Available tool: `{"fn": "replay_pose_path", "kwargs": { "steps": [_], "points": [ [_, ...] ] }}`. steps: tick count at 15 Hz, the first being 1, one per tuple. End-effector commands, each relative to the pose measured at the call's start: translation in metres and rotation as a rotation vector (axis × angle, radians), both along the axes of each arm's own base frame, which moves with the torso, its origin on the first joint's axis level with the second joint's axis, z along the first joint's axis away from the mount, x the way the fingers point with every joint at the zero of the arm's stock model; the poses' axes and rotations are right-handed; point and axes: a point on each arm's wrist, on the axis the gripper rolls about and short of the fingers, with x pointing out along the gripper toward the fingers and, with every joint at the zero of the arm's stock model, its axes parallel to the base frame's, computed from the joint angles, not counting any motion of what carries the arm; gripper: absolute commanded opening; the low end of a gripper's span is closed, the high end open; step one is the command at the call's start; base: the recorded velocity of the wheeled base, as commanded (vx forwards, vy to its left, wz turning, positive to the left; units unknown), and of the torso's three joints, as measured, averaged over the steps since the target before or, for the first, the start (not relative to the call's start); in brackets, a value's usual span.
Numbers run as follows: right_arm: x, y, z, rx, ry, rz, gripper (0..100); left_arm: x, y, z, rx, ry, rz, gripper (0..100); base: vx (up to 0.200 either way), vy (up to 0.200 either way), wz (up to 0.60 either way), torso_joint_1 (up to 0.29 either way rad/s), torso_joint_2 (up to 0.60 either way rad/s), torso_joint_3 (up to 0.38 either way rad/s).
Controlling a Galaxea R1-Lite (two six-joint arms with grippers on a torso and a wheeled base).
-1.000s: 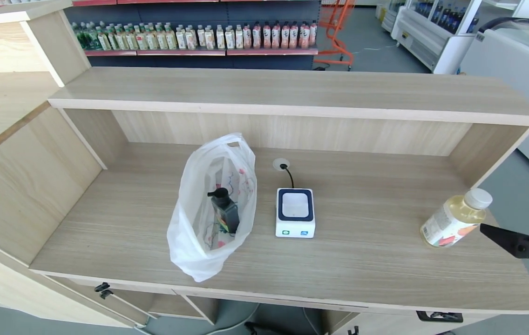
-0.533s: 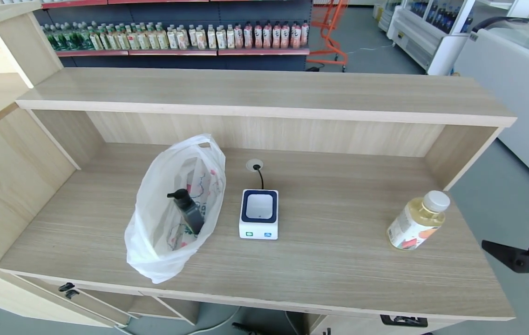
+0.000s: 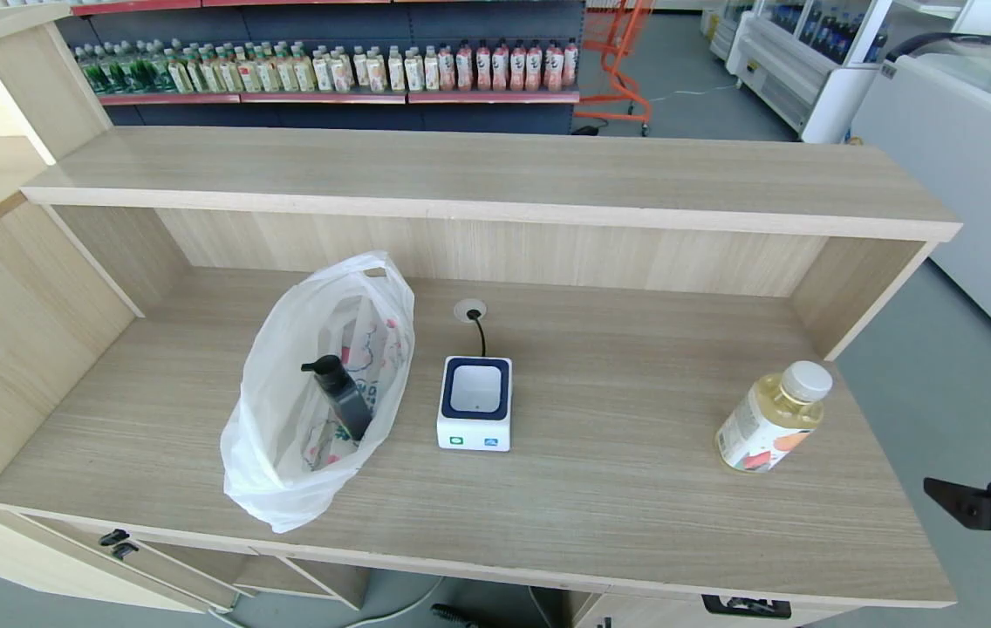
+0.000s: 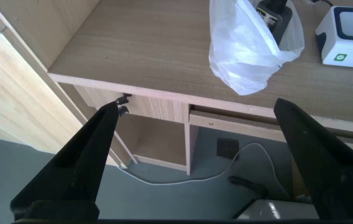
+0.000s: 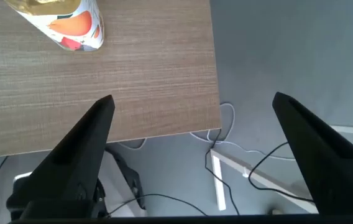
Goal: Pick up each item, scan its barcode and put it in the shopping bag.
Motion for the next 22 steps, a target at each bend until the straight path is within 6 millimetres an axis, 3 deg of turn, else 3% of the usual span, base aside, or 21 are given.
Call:
{"fn": "replay_pose_path", "kwargs": {
  "steps": [1,5,13,22],
  "points": [
    [0.024,0.002,-0.017,0.028,0.042,0.037,100,0.0,0.0,0.0,0.0,0.001,0.001,100,0.0,0.0,0.0,0.0,0.0,0.0],
    [0.067,0.006,-0.04,0.106,-0.065,0.136,100,0.0,0.0,0.0,0.0,0.001,0.001,100,0.0,0.0,0.0,0.0,0.0,0.0],
    [0.102,0.038,-0.064,0.137,-0.094,0.244,100,0.0,0.0,0.0,0.0,0.001,0.001,100,0.0,0.0,0.0,0.0,0.0,0.0],
    [0.13,0.05,-0.082,0.163,-0.156,0.253,100,0.0,0.0,0.0,0.0,0.0,0.001,100,0.0,0.0,0.0,0.0,0.0,0.0]
  ]
}}
